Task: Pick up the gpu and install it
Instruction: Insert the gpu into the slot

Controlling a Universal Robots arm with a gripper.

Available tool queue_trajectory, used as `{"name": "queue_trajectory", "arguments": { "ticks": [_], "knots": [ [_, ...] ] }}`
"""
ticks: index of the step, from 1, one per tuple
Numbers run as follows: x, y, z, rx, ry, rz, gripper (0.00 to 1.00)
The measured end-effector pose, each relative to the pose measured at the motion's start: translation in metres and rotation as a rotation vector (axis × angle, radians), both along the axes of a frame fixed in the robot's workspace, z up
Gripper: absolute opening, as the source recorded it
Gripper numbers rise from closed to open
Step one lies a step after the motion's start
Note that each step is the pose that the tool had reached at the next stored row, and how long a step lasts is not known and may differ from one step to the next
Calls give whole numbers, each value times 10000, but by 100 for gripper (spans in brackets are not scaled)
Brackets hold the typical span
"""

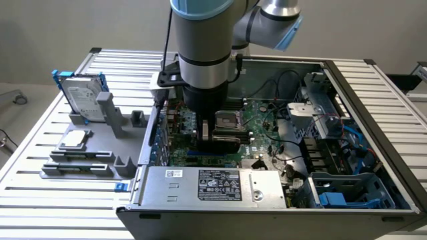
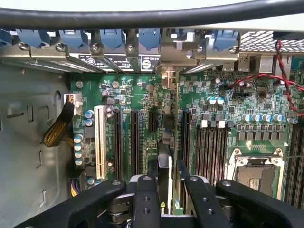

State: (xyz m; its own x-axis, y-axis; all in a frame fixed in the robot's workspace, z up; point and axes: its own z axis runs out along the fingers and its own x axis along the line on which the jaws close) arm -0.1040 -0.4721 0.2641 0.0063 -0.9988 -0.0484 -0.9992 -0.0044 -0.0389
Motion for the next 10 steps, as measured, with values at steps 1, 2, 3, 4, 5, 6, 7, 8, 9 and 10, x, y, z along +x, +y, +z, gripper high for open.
{"name": "queue_trajectory", "arguments": {
  "ticks": [1, 2, 3, 4, 5, 6, 7, 8, 9, 10],
  "knots": [
    [0, 0, -5, 3, 1, 9, 26],
    [0, -1, -8, 3, 2, 18, 26],
    [0, -1, -11, 6, 4, 29, 26],
    [0, -1, -14, 10, 4, 38, 26],
    [0, -1, -16, 16, 5, 49, 26],
    [0, -1, -19, 26, 5, 62, 26],
    [1, 2, -25, 49, -1, 75, 26],
    [0, 1, -28, 52, 1, 88, 26],
    [0, 1, -27, 48, 1, 106, 26],
    [-1, 1, -27, 46, 4, 122, 26]
  ]
}}
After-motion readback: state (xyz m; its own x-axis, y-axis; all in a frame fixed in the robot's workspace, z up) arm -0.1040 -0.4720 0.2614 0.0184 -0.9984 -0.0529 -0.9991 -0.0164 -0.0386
